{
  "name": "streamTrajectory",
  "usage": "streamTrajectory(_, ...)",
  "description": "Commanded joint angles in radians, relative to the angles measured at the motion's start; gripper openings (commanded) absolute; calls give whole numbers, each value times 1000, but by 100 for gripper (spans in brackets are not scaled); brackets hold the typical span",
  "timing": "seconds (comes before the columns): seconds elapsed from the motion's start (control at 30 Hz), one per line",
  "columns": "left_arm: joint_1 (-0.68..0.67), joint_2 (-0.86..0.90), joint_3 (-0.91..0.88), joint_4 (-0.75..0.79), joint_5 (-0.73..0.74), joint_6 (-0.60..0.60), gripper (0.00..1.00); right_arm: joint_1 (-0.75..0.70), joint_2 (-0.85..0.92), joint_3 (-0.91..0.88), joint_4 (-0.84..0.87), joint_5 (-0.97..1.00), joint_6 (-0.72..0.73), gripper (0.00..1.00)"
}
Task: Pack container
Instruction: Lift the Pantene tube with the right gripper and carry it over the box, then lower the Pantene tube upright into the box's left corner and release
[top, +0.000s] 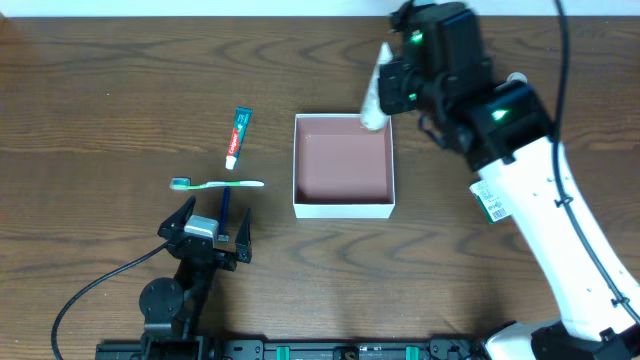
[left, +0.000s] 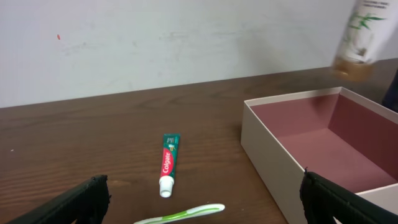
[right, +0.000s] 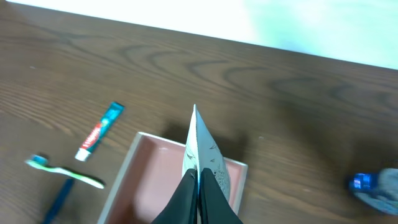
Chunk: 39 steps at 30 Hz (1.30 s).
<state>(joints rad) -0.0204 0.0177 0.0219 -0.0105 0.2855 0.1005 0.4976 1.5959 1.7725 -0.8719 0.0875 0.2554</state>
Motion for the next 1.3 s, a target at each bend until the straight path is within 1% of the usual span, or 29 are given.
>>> streamTrajectory(0.0,5,0,-18,-34,17,-13,98,92,-12,39,20,134,109,1)
streamTrajectory(0.17,5,0,-18,-34,18,-13,98,171,37,39,34,175,172,1)
streamTrajectory(0.3,5,0,-18,-34,17,-13,98,198,100,39,58,175,210,1)
streamTrajectory(0.73,5,0,-18,-34,18,-13,98,212,266,39,149,170,246,1)
streamTrajectory(0.97,5,0,-18,-34,18,-13,98,218,303,39,195,171,246,1)
streamTrajectory(1.27,5,0,-18,-34,18,-13,98,224,331,39,210,171,273,1)
